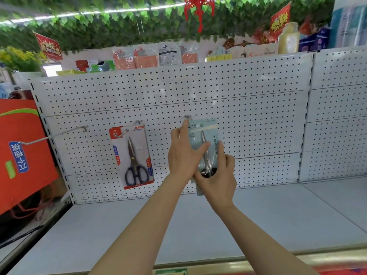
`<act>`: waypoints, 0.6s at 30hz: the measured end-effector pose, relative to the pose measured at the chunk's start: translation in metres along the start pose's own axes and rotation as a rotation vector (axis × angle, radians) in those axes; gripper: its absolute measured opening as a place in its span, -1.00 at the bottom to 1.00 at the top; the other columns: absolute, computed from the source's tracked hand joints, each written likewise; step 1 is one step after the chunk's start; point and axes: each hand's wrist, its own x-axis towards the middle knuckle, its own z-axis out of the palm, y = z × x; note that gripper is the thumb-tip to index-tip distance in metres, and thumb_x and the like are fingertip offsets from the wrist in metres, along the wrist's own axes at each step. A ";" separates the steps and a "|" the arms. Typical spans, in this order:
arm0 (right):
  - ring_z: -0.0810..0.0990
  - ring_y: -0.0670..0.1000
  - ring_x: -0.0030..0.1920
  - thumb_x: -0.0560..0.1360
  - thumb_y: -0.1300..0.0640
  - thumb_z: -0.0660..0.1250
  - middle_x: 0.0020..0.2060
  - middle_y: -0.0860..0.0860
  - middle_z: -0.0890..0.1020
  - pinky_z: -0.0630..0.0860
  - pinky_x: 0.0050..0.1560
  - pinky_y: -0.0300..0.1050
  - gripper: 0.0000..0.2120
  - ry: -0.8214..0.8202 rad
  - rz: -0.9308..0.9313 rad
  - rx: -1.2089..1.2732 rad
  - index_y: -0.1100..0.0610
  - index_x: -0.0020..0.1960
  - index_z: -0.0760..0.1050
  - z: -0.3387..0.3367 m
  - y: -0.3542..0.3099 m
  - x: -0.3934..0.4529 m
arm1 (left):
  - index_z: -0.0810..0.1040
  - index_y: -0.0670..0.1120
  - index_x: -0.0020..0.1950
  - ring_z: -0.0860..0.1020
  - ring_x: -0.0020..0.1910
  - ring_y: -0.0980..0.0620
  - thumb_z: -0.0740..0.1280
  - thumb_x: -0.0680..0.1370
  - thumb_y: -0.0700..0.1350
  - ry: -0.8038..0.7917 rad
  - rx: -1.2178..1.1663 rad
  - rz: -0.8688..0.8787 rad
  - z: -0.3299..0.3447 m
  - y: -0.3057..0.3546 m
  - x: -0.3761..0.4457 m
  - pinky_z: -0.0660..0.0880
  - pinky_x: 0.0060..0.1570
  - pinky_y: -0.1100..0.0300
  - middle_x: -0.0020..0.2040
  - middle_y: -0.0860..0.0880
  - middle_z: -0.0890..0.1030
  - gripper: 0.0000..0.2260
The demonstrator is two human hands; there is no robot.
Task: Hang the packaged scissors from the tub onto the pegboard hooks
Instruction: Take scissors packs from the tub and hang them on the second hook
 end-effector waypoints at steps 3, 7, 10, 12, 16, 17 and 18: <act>0.57 -0.03 -0.15 0.28 -0.20 0.47 0.12 -0.07 0.34 0.57 -0.24 -0.03 -0.01 0.030 0.011 0.045 -0.15 0.54 0.00 0.002 0.003 -0.001 | 0.08 0.12 0.58 0.55 0.02 0.01 0.44 0.44 0.16 0.000 0.060 0.033 0.002 0.004 0.000 0.57 -0.08 0.02 0.25 0.04 0.37 -0.19; 0.57 -0.04 -0.15 0.26 -0.28 0.39 0.12 -0.08 0.32 0.58 -0.25 -0.03 -0.02 0.022 -0.002 0.041 -0.15 0.54 -0.02 0.004 0.007 -0.006 | 0.07 0.12 0.58 0.56 -0.01 -0.01 0.44 0.44 0.18 0.010 0.086 0.024 0.004 -0.001 -0.004 0.58 -0.12 0.01 0.21 0.05 0.38 -0.17; 0.56 -0.05 -0.15 0.23 -0.35 0.30 0.11 -0.09 0.32 0.57 -0.26 -0.04 -0.02 0.015 0.001 0.032 -0.15 0.54 -0.01 0.006 0.007 -0.005 | 0.09 0.12 0.57 0.57 -0.02 -0.03 0.43 0.43 0.19 0.008 0.088 0.017 0.004 -0.006 -0.004 0.58 -0.12 0.01 0.22 0.05 0.38 -0.19; 0.56 -0.04 -0.15 0.23 -0.33 0.34 0.11 -0.09 0.32 0.58 -0.26 -0.03 -0.01 0.014 0.012 0.028 -0.14 0.54 -0.01 0.008 0.008 -0.003 | 0.08 0.10 0.57 0.56 0.00 -0.02 0.43 0.44 0.19 -0.002 0.098 0.023 0.005 -0.006 -0.001 0.57 -0.10 0.02 0.22 0.05 0.37 -0.19; 0.57 -0.02 -0.15 0.27 -0.22 0.46 0.11 -0.08 0.33 0.56 -0.26 -0.04 0.01 -0.014 0.033 0.012 -0.13 0.55 -0.01 0.015 0.014 0.004 | 0.08 0.06 0.58 0.54 0.08 -0.01 0.43 0.45 0.17 -0.034 0.145 0.021 0.010 -0.008 0.006 0.56 -0.09 0.05 0.28 0.02 0.33 -0.19; 0.56 -0.02 -0.13 0.27 -0.22 0.47 0.12 -0.07 0.33 0.55 -0.26 -0.06 0.01 -0.025 0.034 0.005 -0.13 0.55 -0.02 0.018 0.017 0.005 | 0.08 0.05 0.58 0.55 0.07 -0.01 0.43 0.45 0.18 -0.044 0.163 0.015 0.012 -0.010 0.007 0.56 -0.11 0.06 0.30 0.02 0.30 -0.18; 0.56 -0.01 -0.10 0.28 -0.21 0.47 0.11 -0.06 0.34 0.55 -0.26 -0.06 0.00 -0.033 0.030 0.004 -0.13 0.55 -0.02 0.020 0.018 0.006 | 0.07 0.05 0.58 0.55 0.06 -0.02 0.43 0.45 0.17 -0.050 0.176 0.008 0.013 -0.012 0.008 0.57 -0.13 0.06 0.32 0.01 0.28 -0.18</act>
